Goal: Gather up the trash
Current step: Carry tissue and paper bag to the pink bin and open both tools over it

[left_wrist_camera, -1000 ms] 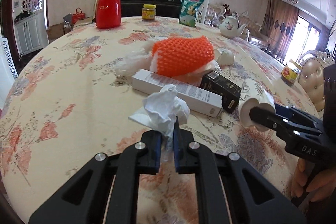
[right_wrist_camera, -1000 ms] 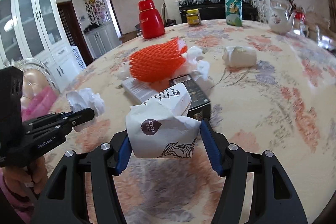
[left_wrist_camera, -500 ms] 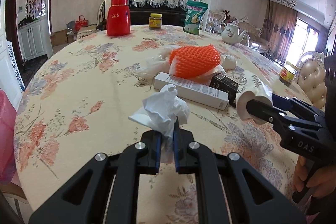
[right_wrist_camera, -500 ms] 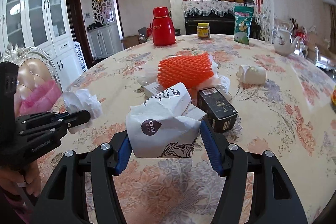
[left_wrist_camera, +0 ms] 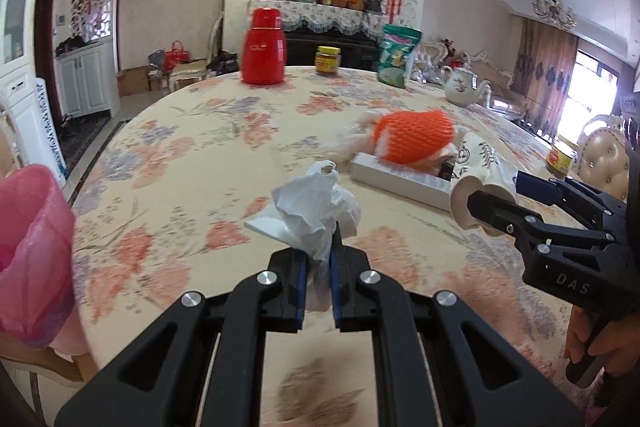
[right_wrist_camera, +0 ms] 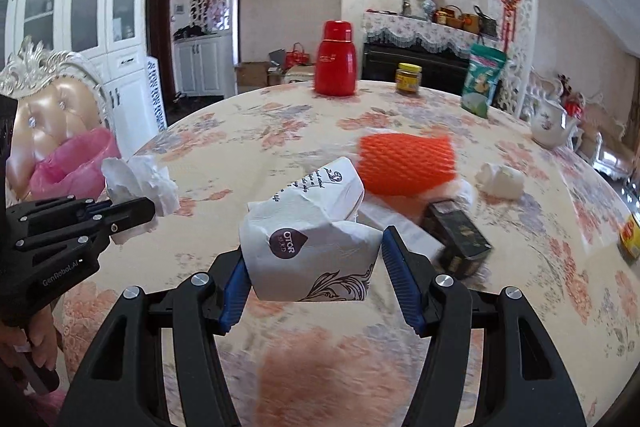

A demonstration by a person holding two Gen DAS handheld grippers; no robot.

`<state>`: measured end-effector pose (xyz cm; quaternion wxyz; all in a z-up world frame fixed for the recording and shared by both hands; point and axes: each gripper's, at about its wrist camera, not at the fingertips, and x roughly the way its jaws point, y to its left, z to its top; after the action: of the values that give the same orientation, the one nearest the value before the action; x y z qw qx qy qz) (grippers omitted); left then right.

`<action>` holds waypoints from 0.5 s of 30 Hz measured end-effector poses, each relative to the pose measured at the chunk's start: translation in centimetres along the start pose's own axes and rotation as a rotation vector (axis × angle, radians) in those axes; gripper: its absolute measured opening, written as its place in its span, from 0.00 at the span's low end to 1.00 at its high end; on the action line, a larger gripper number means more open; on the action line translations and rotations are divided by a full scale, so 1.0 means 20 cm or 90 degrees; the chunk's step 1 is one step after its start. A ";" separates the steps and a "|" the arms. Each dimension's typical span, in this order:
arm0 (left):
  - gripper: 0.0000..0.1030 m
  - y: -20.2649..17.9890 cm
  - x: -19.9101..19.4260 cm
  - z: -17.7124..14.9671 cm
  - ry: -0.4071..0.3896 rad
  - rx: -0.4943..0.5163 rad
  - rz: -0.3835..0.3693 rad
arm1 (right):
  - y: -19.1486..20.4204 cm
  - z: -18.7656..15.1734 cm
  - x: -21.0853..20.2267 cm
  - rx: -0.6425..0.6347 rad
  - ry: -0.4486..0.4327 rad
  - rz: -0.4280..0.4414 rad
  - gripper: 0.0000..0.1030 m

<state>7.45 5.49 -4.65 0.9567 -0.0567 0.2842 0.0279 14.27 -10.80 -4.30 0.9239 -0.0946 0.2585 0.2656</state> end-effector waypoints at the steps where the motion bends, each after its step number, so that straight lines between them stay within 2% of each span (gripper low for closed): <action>1: 0.09 0.04 -0.01 0.00 -0.001 -0.006 0.006 | 0.04 0.01 0.01 -0.007 0.000 0.002 0.58; 5: 0.09 0.18 -0.06 -0.02 -0.005 -0.023 0.028 | 0.18 0.04 0.06 -0.028 0.001 0.013 0.58; 15: 0.09 0.59 -0.24 -0.06 -0.036 -0.065 0.120 | 0.54 0.14 0.19 -0.077 0.001 0.072 0.58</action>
<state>1.72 16.96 -4.17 0.9532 -0.0776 0.2597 0.1341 12.37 0.84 -4.35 0.8998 -0.1355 0.2474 0.3327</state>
